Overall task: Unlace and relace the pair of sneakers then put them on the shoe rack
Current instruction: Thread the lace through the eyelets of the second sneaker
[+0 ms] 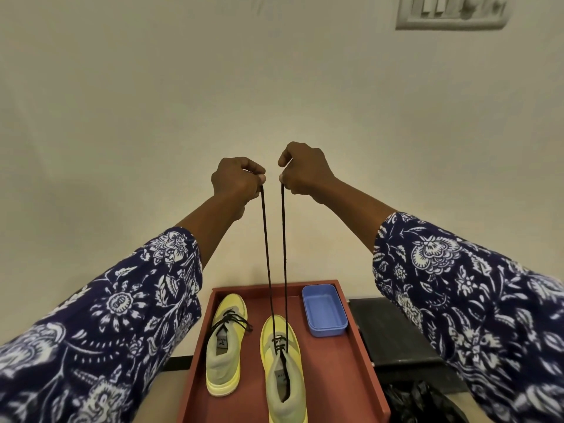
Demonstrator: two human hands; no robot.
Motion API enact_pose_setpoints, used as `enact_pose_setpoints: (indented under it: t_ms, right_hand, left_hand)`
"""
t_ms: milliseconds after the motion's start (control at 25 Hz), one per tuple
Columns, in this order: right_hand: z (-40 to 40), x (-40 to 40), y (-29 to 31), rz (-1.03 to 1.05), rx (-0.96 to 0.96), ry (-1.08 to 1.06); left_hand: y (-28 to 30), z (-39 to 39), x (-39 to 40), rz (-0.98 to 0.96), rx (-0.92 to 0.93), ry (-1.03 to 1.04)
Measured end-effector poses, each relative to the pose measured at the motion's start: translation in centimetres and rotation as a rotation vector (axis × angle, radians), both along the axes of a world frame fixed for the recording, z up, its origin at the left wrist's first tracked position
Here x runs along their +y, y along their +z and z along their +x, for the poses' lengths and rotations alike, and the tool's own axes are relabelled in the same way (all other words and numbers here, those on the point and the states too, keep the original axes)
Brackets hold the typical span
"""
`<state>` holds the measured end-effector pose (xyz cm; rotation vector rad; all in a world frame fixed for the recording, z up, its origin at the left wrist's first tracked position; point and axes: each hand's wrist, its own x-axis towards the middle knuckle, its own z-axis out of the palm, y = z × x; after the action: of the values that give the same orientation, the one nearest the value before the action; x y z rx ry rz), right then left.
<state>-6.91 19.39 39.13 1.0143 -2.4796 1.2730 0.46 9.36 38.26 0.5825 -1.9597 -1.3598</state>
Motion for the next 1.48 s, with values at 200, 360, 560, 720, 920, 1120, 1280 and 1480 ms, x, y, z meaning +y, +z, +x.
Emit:
enact_pose_setpoints:
  t_ms: [200,360,560,720,920,1120,1280,1480]
  right_hand:
    - [0.24,-0.01,-0.04,0.019,0.035,0.031]
    - [0.25,0.06,0.17,0.012,0.029,0.035]
    - [0.04,0.06,0.42,0.02,0.066,0.014]
    - [-0.08,-0.01,0.49,0.009,0.055,-0.012]
    - [0.13,-0.13,0.57,0.017,0.045,0.001]
    - [0.46,-0.38,0.66,0.035,0.052,0.017]
    - [0.61,-0.32,0.81,0.069,0.051,0.009]
    - [0.68,-0.1,0.84,0.073,0.079,0.0]
  left_hand:
    - [0.06,0.05,0.2,0.013,0.006,0.003]
    - [0.05,0.11,0.0,-0.009,0.003,0.017]
    - [0.22,0.1,-0.14,-0.035,-0.001,0.032]
    - [0.22,0.08,-0.1,-0.04,-0.004,0.031]
    - [0.08,-0.05,0.01,-0.07,0.003,0.032]
    - [-0.02,-0.13,0.29,-0.083,0.02,0.024]
    - [0.05,-0.18,0.51,-0.087,0.018,0.015]
    - [-0.21,-0.31,0.5,-0.1,0.031,0.027]
